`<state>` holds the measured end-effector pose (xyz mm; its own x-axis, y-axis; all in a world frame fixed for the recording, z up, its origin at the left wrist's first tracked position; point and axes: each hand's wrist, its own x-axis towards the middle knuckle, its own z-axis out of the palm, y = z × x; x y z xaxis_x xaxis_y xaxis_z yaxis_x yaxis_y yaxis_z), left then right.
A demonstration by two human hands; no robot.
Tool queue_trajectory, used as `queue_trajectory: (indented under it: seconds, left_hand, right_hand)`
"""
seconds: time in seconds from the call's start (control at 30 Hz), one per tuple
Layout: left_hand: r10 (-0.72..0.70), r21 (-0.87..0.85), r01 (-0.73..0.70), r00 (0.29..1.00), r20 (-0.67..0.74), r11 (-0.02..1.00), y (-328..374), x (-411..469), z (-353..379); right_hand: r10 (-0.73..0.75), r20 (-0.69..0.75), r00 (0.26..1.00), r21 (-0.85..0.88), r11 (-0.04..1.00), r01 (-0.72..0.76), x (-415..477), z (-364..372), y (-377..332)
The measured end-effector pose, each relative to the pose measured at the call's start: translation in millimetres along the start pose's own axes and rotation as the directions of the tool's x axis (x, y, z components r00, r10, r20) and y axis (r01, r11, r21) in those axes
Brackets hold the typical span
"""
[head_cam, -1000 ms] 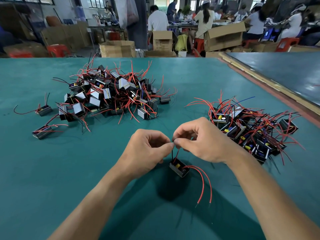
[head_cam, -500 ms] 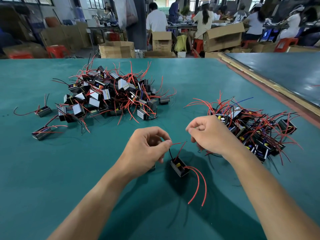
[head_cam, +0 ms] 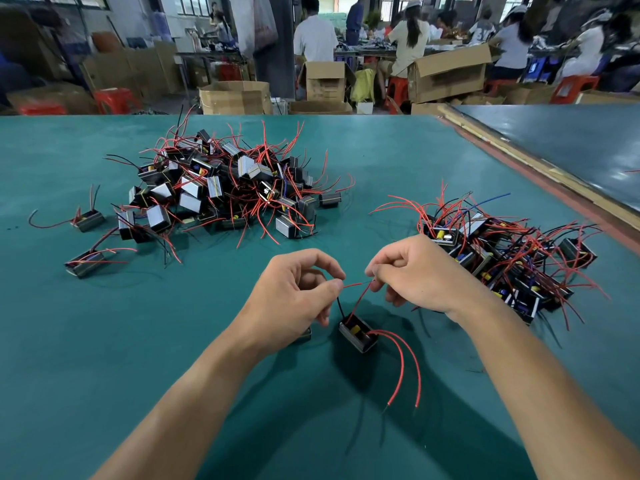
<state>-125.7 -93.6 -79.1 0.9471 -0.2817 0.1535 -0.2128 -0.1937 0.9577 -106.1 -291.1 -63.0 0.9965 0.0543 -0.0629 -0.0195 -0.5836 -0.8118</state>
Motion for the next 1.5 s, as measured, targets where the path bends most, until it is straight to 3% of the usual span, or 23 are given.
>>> queue_trajectory:
  seconds: [0.53,0.63,0.73,0.8,1.03,1.3,1.5]
  left_hand:
    - [-0.005,-0.027,0.005,1.000,0.002,1.000,1.4,-1.3,-1.6]
    - [-0.004,-0.029,0.001,0.995,-0.097,1.000,1.4,0.4,1.1]
    - [0.065,0.177,-0.021,0.967,-0.245,0.984,0.1,3.1,0.9]
    - [0.075,0.220,-0.014,0.960,-0.268,0.975,0.3,3.6,-0.7]
    - [-0.020,0.115,0.027,0.998,-0.060,0.993,0.5,0.8,0.8]
    - [-0.062,0.085,0.076,0.986,-0.152,0.993,-3.1,1.7,-1.3]
    - [-0.102,-0.041,0.098,0.987,-0.127,0.994,0.4,2.5,0.2]
  right_hand:
    - [-0.120,-0.028,0.992,0.041,0.992,0.121,-0.7,2.2,-1.9]
    - [-0.148,-0.040,0.988,0.056,0.987,0.150,-1.4,3.5,-3.5]
    - [-0.174,-0.041,0.984,0.077,0.981,0.177,-2.6,5.4,-5.1]
    - [-0.193,-0.036,0.981,0.091,0.977,0.195,-3.3,6.6,-5.9]
    - [-0.214,-0.046,0.976,0.155,0.964,0.218,-3.9,9.6,-6.7]
    - [-0.103,0.041,0.994,0.134,0.986,0.096,-3.0,11.4,-4.5]
    - [-0.145,0.046,0.988,0.240,0.962,0.130,-4.8,15.1,-7.2]
